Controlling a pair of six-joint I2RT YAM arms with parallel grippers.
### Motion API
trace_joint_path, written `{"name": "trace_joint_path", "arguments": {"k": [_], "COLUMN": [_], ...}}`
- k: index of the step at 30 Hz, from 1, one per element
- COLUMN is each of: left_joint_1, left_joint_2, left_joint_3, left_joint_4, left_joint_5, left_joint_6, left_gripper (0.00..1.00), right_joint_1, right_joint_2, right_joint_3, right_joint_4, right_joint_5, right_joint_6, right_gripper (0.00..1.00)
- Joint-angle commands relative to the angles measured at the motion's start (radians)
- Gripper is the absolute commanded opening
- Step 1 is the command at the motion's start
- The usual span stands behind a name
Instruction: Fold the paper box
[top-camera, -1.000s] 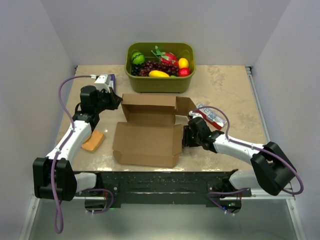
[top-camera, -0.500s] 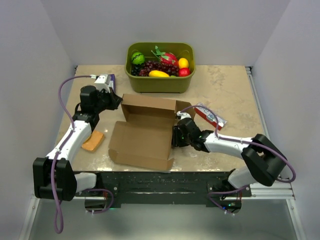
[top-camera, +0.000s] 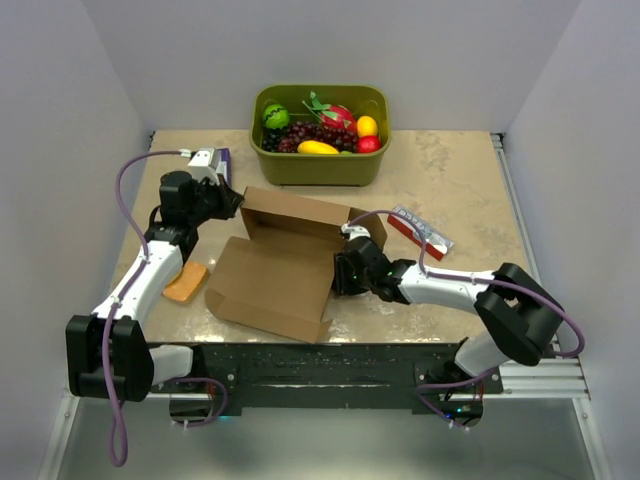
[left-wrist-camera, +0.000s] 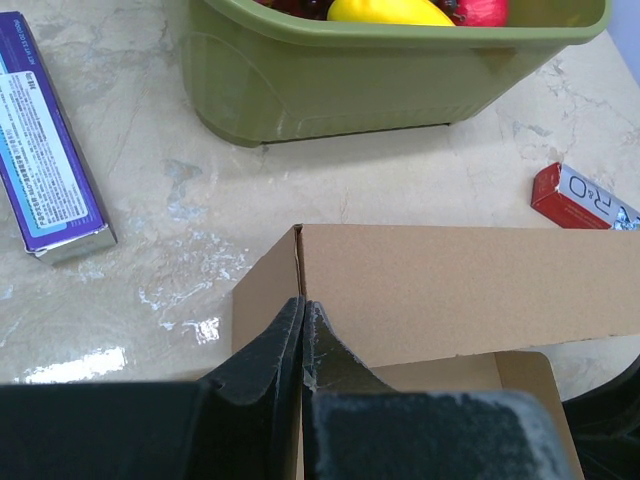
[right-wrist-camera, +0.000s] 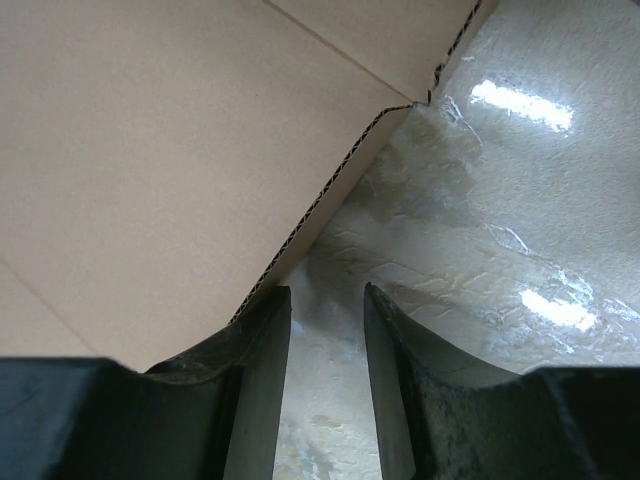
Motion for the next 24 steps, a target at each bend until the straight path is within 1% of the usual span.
{"name": "trace_joint_path", "arguments": {"k": [1, 4, 7, 8, 9, 10, 12, 16, 19, 20, 22, 24], "left_joint_1": [-0.005, -0.006, -0.006, -0.006, -0.006, -0.006, -0.006, -0.006, -0.006, -0.006, -0.006, -0.006], "left_joint_2": [0.017, 0.017, 0.014, 0.014, 0.012, 0.012, 0.012, 0.011, 0.011, 0.011, 0.011, 0.009], "left_joint_3": [-0.010, -0.011, -0.010, -0.010, -0.008, -0.010, -0.010, -0.010, -0.013, -0.013, -0.013, -0.013], "left_joint_4": [-0.059, -0.057, -0.059, -0.062, -0.062, -0.062, -0.062, -0.062, -0.057, -0.059, -0.057, -0.059], "left_joint_5": [0.039, 0.044, 0.036, 0.034, 0.036, 0.034, 0.034, 0.040, 0.048, 0.048, 0.051, 0.048], "left_joint_6": [0.011, 0.009, 0.012, 0.012, 0.012, 0.012, 0.012, 0.011, 0.006, 0.006, 0.006, 0.008], "left_gripper": [0.05, 0.06, 0.06, 0.06, 0.05, 0.06, 0.06, 0.06, 0.06, 0.06, 0.06, 0.06], "right_joint_1": [0.007, 0.009, 0.012, 0.012, 0.012, 0.012, 0.012, 0.012, 0.012, 0.012, 0.013, 0.016], "right_joint_2": [-0.026, 0.016, 0.001, -0.015, -0.050, -0.071, -0.134, -0.240, -0.308, -0.311, -0.302, -0.259], "right_joint_3": [0.065, 0.084, 0.082, 0.081, 0.078, 0.076, 0.073, 0.061, 0.039, 0.032, 0.035, 0.041], "right_joint_4": [0.071, 0.056, 0.015, -0.001, -0.045, -0.070, -0.143, -0.219, -0.179, -0.138, -0.107, -0.085], "right_joint_5": [0.041, 0.037, 0.064, 0.080, 0.099, 0.148, 0.188, 0.247, 0.190, 0.143, 0.097, 0.048], "right_joint_6": [0.019, 0.019, 0.021, 0.021, 0.021, 0.019, 0.018, 0.027, 0.030, 0.031, 0.039, 0.045], "right_gripper": [0.39, 0.39, 0.41, 0.42, 0.45, 0.47, 0.52, 0.52, 0.50, 0.48, 0.46, 0.43]}}
